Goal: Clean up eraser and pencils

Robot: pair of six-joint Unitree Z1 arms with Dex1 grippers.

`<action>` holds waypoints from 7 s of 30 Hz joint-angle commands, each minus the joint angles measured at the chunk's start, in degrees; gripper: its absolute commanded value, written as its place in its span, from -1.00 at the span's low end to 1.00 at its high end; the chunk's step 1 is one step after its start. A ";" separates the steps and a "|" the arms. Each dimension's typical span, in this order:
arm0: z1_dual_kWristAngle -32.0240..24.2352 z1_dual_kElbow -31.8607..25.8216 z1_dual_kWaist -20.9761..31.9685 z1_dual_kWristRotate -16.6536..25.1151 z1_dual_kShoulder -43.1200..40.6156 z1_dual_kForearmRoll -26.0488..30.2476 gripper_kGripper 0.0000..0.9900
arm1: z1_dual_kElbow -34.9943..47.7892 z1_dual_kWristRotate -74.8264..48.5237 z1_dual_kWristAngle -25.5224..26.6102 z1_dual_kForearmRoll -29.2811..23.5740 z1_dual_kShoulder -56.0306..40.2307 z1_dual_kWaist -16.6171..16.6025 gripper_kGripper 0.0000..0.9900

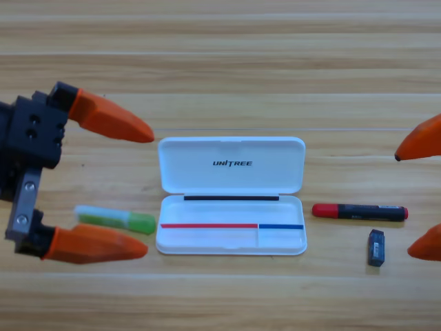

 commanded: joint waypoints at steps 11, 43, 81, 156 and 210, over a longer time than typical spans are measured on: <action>0.18 -0.62 -1.68 1.15 -0.02 2.32 0.99 | 2.92 1.39 0.32 -0.84 0.42 1.16 0.99; 20.13 -17.50 10.54 24.44 5.25 23.50 0.88 | -10.35 60.19 -23.15 7.86 39.36 -9.30 0.99; 23.03 -23.21 15.73 33.05 29.07 38.62 0.89 | -8.24 61.25 -14.54 8.30 48.41 -11.14 -0.74; 19.25 -7.65 16.61 23.73 45.51 10.23 0.61 | -44.36 -25.41 -21.92 26.67 61.07 4.42 -1.00; 22.77 -18.38 15.81 23.65 38.91 24.73 -1.00 | -21.69 -37.37 -19.64 13.49 52.45 -13.69 0.62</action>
